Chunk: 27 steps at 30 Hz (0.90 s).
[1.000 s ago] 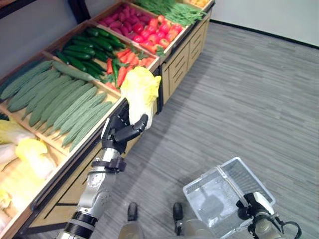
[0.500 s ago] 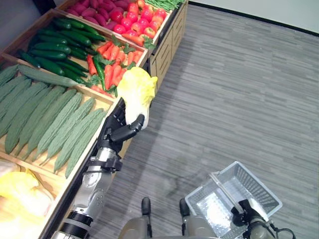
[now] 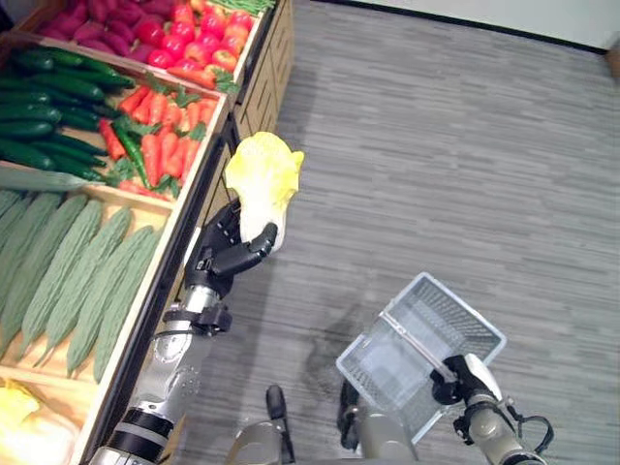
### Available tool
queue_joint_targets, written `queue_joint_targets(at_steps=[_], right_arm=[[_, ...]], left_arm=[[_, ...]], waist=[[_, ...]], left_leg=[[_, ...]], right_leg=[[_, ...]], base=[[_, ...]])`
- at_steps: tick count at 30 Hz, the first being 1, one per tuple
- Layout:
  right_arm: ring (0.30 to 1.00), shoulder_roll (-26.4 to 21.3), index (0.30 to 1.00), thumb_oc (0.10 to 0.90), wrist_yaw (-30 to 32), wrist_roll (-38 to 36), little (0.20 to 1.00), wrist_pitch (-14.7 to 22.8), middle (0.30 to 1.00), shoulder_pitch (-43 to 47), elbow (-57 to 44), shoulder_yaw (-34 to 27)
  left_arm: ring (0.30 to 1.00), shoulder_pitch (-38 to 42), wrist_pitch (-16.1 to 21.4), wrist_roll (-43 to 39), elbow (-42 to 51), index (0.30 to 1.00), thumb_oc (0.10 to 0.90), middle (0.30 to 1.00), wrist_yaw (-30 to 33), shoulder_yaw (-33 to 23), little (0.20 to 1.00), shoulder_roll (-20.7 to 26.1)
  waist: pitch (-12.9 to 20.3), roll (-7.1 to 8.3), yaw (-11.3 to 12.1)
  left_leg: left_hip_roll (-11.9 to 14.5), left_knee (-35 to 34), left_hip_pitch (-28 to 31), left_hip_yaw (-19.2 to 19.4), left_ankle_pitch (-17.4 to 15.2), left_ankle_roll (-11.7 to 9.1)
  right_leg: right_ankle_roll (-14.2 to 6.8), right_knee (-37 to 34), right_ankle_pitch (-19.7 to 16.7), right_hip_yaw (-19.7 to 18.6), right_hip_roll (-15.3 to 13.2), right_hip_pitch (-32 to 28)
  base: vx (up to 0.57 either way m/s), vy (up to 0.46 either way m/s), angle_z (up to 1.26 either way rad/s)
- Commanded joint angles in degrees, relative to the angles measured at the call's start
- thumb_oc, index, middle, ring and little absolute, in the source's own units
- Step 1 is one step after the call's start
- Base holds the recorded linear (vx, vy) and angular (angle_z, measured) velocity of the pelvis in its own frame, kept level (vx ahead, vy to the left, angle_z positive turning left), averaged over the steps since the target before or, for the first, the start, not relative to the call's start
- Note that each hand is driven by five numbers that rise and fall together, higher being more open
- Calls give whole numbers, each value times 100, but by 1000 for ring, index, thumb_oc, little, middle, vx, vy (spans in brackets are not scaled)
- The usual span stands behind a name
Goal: Get the vegetables into the basket
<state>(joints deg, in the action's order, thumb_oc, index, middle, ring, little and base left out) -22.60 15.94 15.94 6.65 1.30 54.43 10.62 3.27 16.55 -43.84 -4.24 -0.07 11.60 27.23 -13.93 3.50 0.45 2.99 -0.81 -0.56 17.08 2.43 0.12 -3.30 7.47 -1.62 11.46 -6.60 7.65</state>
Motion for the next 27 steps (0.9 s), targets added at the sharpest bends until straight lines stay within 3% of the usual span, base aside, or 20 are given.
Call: queue_joint_targets(at_steps=[1, 4, 7, 9, 10, 13, 20, 27], right_arm=[[300, -532, 300, 400, 297, 78, 300, 143, 300, -150, -218, -2], [300, -670, 300, 400, 308, 118, 300, 168, 300, -361, -624, -109], [300, -800, 300, 400, 324, 150, 300, 206, 300, -385, -777, -119], [300, -962, 300, 400, 345, 177, 300, 215, 300, -324, -861, -110], [300, -1038, 300, 400, 357, 181, 300, 203, 300, -262, -897, -119], [300, -1172, 300, 400, 380, 195, 300, 209, 300, -258, -999, -198], [300, -1603, 300, 400, 330, 421, 300, 215, 300, 145, -1169, -73], [300, -1899, 300, 400, 326, 449, 300, 298, 300, 1449, -1294, 586]], left_arm=[[300, 309, 572, 25, 636, 300, 400, 300, -212, -257, 300, -60], [300, 199, 500, -46, 634, 300, 400, 300, -241, -283, 300, -162], [300, 262, 445, -20, 583, 300, 400, 300, -321, -181, 300, -197], [300, 308, 457, 16, 586, 300, 400, 300, -328, -115, 300, -222], [300, 311, 463, 0, 594, 300, 400, 300, -322, -98, 300, -242], [300, 289, 462, -1, 558, 300, 400, 300, -316, -20, 300, -252], [300, 168, 337, 22, 573, 300, 400, 300, -501, 192, 300, 1], [300, 551, 393, 1066, 532, 300, 400, 300, -609, 815, 300, 795]], waist=[[510, 99, -3], [588, 62, -61], [519, 47, -78], [443, 21, -3], [459, 1, 45], [538, -43, 59], [809, -24, 30], [957, -46, 126]], left_leg=[[82, 755, -457, -333, -493, -145], [261, 675, -368, -404, -340, -309], [397, 1085, -510, -557, -264, -443], [322, 1296, -614, -1054, -178, -554], [215, 1023, -602, -1375, -192, -569], [142, 618, -650, -1687, -112, -534], [28, 106, -244, -1511, -117, -328], [-26, -213, 25, -1296, -109, -265]], right_leg=[[-574, -235, 14, -161, -372, -219], [-472, -396, 111, -187, -173, -363], [-352, -546, 154, -161, -71, -521], [-327, -668, 136, -220, -13, -617], [-344, -726, 130, -258, -11, -624], [-373, -699, 106, -293, -27, -589], [-468, -669, 6, -513, -105, -561], [-569, -875, -144, -713, -184, -614]], base=[[40, -226, -16], [28, -302, -11], [-16, -189, 1], [-9, -86, 1], [0, 0, 0], [26, 25, -18], [68, 91, -8], [41, 76, -24]])
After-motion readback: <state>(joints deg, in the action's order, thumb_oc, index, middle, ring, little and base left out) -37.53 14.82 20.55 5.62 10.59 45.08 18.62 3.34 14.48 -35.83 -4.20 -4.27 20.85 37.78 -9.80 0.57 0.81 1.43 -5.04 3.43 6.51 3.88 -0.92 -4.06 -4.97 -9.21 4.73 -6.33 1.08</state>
